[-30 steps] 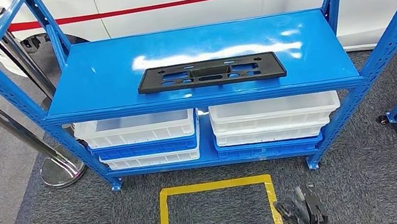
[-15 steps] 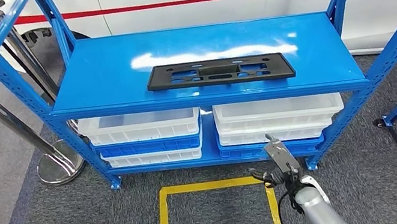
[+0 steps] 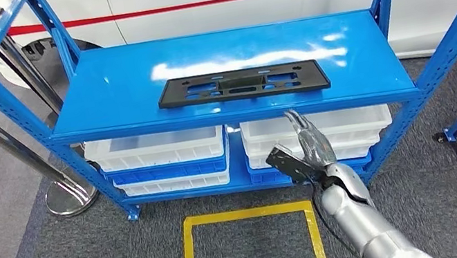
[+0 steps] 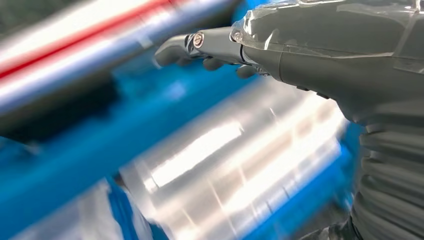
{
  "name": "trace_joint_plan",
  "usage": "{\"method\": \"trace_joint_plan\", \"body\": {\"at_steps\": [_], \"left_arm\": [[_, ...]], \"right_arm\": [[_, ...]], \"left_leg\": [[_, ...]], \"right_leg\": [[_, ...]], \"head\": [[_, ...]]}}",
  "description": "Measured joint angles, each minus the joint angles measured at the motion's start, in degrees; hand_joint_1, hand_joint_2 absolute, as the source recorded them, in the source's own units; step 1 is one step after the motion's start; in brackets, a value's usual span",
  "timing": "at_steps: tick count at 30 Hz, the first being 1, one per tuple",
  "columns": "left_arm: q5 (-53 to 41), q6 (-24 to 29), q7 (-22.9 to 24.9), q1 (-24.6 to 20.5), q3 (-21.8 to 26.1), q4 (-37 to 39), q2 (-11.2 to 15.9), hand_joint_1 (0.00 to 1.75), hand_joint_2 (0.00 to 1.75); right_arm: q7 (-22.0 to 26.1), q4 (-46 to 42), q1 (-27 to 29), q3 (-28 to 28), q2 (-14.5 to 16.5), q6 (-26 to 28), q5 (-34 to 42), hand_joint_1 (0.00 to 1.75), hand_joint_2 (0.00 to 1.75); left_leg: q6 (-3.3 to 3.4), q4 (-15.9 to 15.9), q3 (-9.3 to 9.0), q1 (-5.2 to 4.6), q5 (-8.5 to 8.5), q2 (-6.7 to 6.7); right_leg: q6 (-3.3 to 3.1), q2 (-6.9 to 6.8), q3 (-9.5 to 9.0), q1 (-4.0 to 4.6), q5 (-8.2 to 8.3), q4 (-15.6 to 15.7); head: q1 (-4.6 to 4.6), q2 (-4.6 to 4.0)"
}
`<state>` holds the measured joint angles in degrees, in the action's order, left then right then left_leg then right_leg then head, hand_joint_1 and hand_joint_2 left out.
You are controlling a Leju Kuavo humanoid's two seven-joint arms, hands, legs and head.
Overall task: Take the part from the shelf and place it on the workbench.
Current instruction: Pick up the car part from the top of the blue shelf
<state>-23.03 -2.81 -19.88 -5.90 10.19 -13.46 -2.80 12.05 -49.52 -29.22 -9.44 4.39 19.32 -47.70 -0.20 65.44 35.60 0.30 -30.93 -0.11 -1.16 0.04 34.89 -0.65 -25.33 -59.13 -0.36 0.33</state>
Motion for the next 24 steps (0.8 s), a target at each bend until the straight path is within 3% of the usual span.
{"method": "trace_joint_plan", "body": {"at_steps": [2, 3, 4, 7, 9, 13, 15, 17, 18, 19, 20, 22, 24], "left_arm": [[-0.4, -0.4, 0.3, -0.2, 0.0, 0.0, 0.0, 0.0, 0.0], [-0.7, -0.5, 0.4, -0.3, 0.0, 0.0, 0.0, 0.0, 0.0], [-0.9, -0.7, 0.6, -0.3, 0.0, 0.0, 0.0, 0.0, 0.0], [-1.5, -1.1, 0.9, -0.6, 0.0, 0.0, 0.0, 0.0, 0.0], [-2.0, -1.4, 1.0, -0.8, -0.1, 0.0, 0.0, 0.0, 0.0], [-3.0, -1.7, 1.2, -0.8, -0.2, 0.0, -0.1, 0.0, 0.0], [-3.6, -1.8, 1.3, -0.9, -0.2, 0.0, -0.2, 0.0, 0.0], [-4.2, -1.7, 1.5, -0.8, -0.2, 0.0, -0.2, 0.0, 0.0], [-4.4, -1.7, 1.5, -0.7, -0.3, 0.0, -0.2, 0.0, 0.0], [-4.6, -1.7, 1.6, -0.5, -0.3, 0.0, -0.3, 0.0, 0.0], [-4.7, -1.7, 1.6, -0.2, -0.3, 0.0, -0.3, 0.0, 0.0], [-4.7, -1.8, 1.6, 0.3, -0.3, 0.1, -0.4, 0.0, 0.0], [-4.8, -1.9, 1.5, 0.5, -0.3, 0.3, -0.4, 0.0, 0.0]], "right_arm": [[-1.2, -1.3, -0.6, -2.3, 0.0, 1.5, -3.1, 0.0, 1.75], [-1.8, -1.9, -0.8, -3.3, 0.0, 2.2, -4.6, 0.0, 1.75], [-2.4, -2.5, -1.1, -4.3, -0.1, 2.9, -6.1, 0.0, 1.75], [-4.1, -4.8, -1.8, -7.5, -0.1, 5.3, -10.5, 0.0, 1.75], [-5.5, -6.3, -2.2, -9.7, -0.3, 7.0, -13.4, 0.0, 1.75], [-8.5, -8.5, -1.7, -13.1, -0.6, 11.0, -19.2, 0.0, 1.75], [-10.0, -9.3, -1.3, -14.2, -1.0, 13.4, -21.9, 0.0, 1.75], [-11.6, -9.7, -0.1, -15.2, -1.4, 15.7, -24.3, 0.0, 1.75], [-12.2, -9.8, 0.8, -15.5, -1.7, 16.7, -25.3, 0.0, 1.75], [-12.7, -9.9, 1.7, -15.8, -1.9, 17.6, -26.0, 0.0, 1.75], [-12.9, -10.0, 2.4, -15.9, -2.0, 18.4, -26.4, 0.0, 1.75], [-12.9, -10.1, 3.2, -16.0, -2.3, 19.5, -26.7, 0.0, 1.75], [-12.2, -10.2, 3.4, -16.0, -2.4, 20.1, -26.9, 0.0, 1.75]], "left_leg": [[-0.35, 7.2, 3.58, 0.16, -2.82, 0.01], [-0.45, 9.1, 4.62, 0.21, -2.95, 0.01], [-0.47, 8.8, 4.68, 0.24, -1.98, 0.01], [0.01, -1.7, 0.05, 0.22, 3.85, 0.01], [0.41, -6.2, -2.0, 0.01, 5.09, -0.05], [1.52, -7.5, -2.37, 0.09, 5.36, -0.04], [2.18, -7.9, -2.57, 0.23, 5.62, 0.06], [2.49, -7.9, -2.56, 0.15, 5.57, 0.06], [2.54, -7.8, -2.57, 0.13, 5.51, 0.01], [2.55, -7.7, -2.58, 0.13, 5.42, -0.05], [2.49, -7.6, -2.6, 0.13, 5.29, -0.11], [2.19, -7.1, -2.55, 0.12, 4.88, -0.15], [1.72, -6.7, -2.31, -0.04, 4.54, -0.08]], "right_leg": [[-0.2, -0.03, 0.01, 0.08, -0.04, 0.0], [-0.22, -0.04, 0.0, 0.11, -0.07, 0.0], [-0.22, -0.03, -0.02, 0.13, -0.09, -0.1], [0.0, 0.07, -0.14, 0.22, -0.21, -0.2], [0.45, 0.12, -0.01, 0.38, -0.23, -0.3], [1.63, 0.12, 0.3, 0.33, -0.74, -0.8], [2.02, 0.11, 2.28, 0.26, -3.43, -5.2], [2.27, 0.11, 5.78, 0.24, -6.65, -12.5], [2.37, 0.1, 7.01, 0.21, -7.19, -14.9], [2.42, 0.09, 7.3, 0.16, -6.64, -15.3], [2.39, 0.08, 6.53, 0.1, -5.12, -13.5], [2.1, 0.04, 3.16, 0.02, -1.62, -6.4], [1.73, 0.05, 1.03, 0.2, -0.31, -1.7]], "head": [[0.01, 0.0], [0.01, 0.0], [0.01, 0.0], [0.0, 0.0], [0.01, 0.0], [0.02, 0.0], [0.02, 0.0], [0.02, 0.0], [0.03, 0.0], [0.03, 0.0], [0.03, 0.0], [0.03, 0.0], [0.02, 0.0]]}}
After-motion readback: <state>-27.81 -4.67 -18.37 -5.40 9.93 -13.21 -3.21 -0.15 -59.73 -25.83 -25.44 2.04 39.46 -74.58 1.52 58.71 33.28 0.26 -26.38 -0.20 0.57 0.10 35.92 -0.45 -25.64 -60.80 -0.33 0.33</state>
